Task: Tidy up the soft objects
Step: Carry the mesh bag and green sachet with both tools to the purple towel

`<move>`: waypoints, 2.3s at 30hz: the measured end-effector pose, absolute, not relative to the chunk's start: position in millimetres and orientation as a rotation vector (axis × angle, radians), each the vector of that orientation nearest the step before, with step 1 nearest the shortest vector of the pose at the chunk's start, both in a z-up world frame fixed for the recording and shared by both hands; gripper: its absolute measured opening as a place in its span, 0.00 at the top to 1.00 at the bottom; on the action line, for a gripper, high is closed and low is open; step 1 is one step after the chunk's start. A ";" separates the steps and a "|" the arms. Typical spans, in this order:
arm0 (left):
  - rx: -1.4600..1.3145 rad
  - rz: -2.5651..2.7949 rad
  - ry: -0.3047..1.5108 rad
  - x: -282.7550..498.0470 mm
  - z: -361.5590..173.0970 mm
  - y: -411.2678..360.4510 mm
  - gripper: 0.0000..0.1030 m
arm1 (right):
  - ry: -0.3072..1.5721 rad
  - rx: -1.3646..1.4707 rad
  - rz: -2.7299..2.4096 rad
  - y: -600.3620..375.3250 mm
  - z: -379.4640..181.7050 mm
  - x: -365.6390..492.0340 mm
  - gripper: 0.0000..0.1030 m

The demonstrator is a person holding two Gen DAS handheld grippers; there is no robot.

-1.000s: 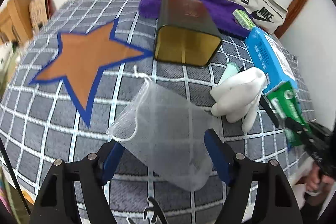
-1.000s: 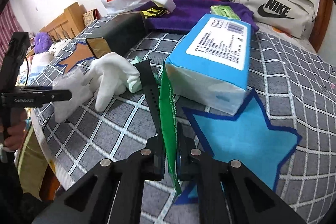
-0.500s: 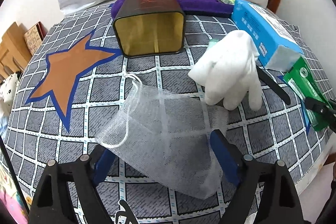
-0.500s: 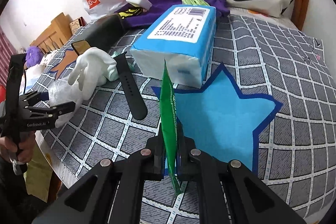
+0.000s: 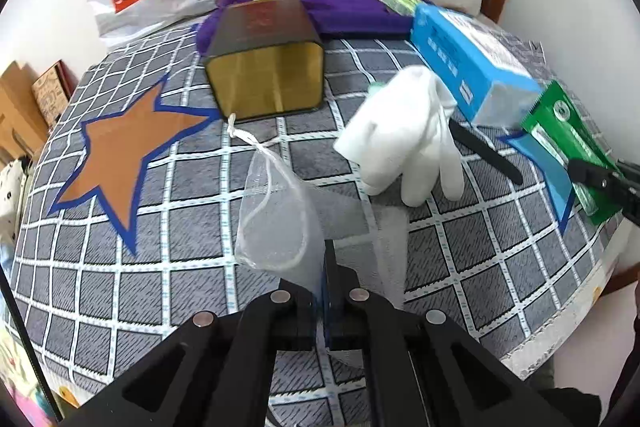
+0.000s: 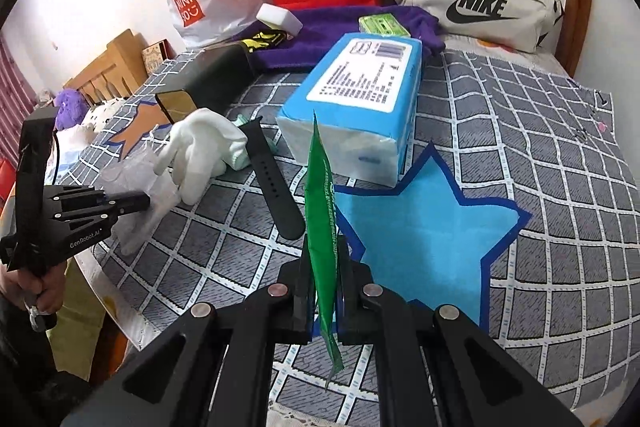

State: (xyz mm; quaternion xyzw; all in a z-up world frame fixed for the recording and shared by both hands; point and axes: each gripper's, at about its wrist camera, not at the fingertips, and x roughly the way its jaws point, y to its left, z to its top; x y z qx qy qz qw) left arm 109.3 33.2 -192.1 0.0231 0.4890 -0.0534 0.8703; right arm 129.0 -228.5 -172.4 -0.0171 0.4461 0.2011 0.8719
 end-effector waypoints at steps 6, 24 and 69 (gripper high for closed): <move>-0.045 -0.101 0.976 103.8 -168.0 53.8 0.97 | 0.899 -0.024 0.420 -231.6 -156.6 126.3 0.93; -0.135 -0.128 0.872 139.7 -107.3 65.9 0.97 | 0.823 -0.013 0.459 -222.3 -113.3 156.7 0.93; -0.252 -0.318 0.902 382.8 -97.5 29.4 0.97 | 0.840 -0.032 0.329 -215.9 -112.5 430.5 0.93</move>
